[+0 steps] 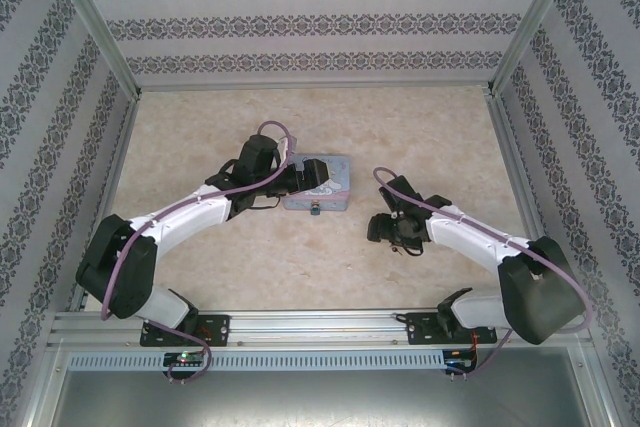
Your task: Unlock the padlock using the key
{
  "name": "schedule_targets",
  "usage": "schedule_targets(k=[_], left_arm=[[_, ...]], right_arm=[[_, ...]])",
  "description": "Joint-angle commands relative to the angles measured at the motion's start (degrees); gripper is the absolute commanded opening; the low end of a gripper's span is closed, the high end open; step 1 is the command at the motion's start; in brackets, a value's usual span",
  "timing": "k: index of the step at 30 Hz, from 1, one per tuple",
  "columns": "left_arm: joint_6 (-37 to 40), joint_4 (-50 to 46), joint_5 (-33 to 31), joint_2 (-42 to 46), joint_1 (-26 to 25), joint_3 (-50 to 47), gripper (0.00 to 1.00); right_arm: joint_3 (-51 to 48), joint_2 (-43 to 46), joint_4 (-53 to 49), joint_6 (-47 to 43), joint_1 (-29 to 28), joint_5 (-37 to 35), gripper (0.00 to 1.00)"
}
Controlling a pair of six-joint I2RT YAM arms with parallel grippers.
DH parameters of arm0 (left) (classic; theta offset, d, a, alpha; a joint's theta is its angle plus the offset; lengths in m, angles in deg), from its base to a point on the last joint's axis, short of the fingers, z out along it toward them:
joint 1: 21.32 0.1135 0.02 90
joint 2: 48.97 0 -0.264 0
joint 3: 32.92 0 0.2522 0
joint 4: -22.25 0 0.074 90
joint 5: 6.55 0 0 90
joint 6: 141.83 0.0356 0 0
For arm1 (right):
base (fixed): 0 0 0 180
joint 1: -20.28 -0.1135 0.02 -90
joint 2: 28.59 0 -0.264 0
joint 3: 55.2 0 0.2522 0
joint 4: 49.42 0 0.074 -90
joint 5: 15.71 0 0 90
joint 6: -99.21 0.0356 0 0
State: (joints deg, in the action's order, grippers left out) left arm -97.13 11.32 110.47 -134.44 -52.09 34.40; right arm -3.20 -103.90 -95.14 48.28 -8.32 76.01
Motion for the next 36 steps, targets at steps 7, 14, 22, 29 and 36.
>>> schedule_targets(k=[7, 14, 22, 29, 36], left_arm=[[-0.37, 3.31, 1.84, -1.36, -0.7, 1.35, 1.0], [-0.44, 3.37, 1.93, -1.11, -0.77, 1.38, 1.0], [-0.36, 3.06, 2.03, -0.57, -0.71, 1.39, 1.0], [-0.23, 2.97, 2.28, -1.1, -0.72, 1.68, 1.0], [-0.14, 2.8, 2.24, -1.1, -0.7, 1.78, 1.0]], right_arm=[[0.12, -3.24, -3.46, -2.84, -0.36, -1.69, 0.66], [1.56, -6.21, -3.63, -3.08, -0.76, -2.11, 0.58], [-0.09, -7.91, -0.81, -1.47, -1.14, 0.12, 0.48], [0.16, -10.17, 1.51, 0.33, -2.02, -0.75, 0.4], [1.22, -13.55, 2.48, 0.66, -3.73, -1.54, 0.24]])
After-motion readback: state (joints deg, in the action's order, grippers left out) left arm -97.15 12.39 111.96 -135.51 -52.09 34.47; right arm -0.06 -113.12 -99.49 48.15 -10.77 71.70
